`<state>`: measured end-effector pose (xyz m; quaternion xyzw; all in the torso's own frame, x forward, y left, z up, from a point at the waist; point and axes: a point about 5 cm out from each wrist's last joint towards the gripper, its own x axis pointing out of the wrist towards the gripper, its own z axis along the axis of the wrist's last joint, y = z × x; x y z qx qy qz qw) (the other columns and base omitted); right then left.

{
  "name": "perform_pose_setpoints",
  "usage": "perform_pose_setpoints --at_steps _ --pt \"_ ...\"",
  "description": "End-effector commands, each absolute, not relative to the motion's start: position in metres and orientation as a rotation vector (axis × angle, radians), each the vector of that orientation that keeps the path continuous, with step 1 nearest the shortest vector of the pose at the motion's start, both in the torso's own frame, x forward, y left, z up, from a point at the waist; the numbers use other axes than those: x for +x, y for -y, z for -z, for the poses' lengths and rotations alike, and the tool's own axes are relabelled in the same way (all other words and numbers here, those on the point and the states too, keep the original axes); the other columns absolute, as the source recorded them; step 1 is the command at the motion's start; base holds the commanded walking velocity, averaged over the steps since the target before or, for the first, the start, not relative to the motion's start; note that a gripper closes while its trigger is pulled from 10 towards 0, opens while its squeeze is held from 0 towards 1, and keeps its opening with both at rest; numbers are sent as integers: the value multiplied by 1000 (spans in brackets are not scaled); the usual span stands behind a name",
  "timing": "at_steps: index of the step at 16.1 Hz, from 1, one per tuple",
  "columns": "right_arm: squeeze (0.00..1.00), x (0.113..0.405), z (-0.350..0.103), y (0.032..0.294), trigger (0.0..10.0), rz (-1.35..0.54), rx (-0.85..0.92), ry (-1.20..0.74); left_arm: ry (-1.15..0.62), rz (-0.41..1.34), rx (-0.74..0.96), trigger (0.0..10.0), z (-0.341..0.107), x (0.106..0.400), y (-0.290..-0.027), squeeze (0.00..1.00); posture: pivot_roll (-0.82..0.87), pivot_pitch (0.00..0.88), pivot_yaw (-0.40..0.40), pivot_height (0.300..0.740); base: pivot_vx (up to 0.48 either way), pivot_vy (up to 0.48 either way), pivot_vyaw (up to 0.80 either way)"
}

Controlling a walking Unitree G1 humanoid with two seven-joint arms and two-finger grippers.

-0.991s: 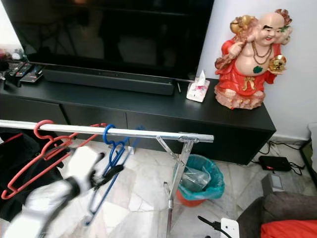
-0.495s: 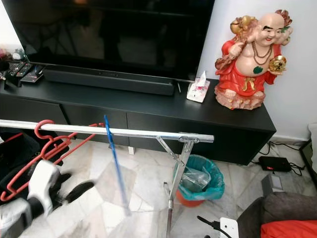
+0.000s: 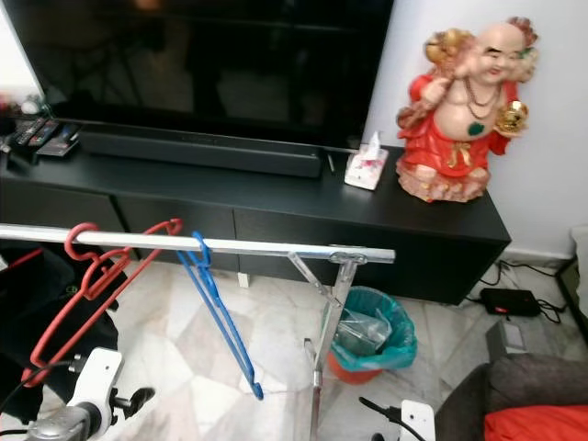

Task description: Hang hanger

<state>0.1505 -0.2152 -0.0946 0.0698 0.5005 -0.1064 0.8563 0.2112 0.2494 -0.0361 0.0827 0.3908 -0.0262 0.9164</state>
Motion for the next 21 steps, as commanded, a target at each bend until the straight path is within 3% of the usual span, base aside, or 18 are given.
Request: perform_pose_setpoints --at_steps 1,7,9,12,17,21 --pt "0 157 94 209 10000 228 166 -1045 -897 3 202 10000 52 198 -255 0 20 0 -5 732 0 0 0" --pt "0 161 94 194 10000 243 192 -1050 -980 -147 226 10000 60 186 -275 0 -27 0 82 732 0 0 0" --pt "0 156 96 197 10000 237 169 -1070 -1017 -234 187 10000 66 170 -284 0 -21 0 68 732 0 0 0" --pt "0 148 98 207 10000 235 128 -1096 -1063 -292 161 10000 73 149 -289 0 12 0 -15 732 0 0 0" --pt "0 143 98 214 10000 258 115 -1090 -1099 -270 151 10000 82 135 -280 0 -89 0 -4 732 0 0 0" --pt "0 141 97 221 10000 296 132 -1079 -1085 -266 131 10000 83 141 -273 0 -68 0 -11 732 0 0 0"
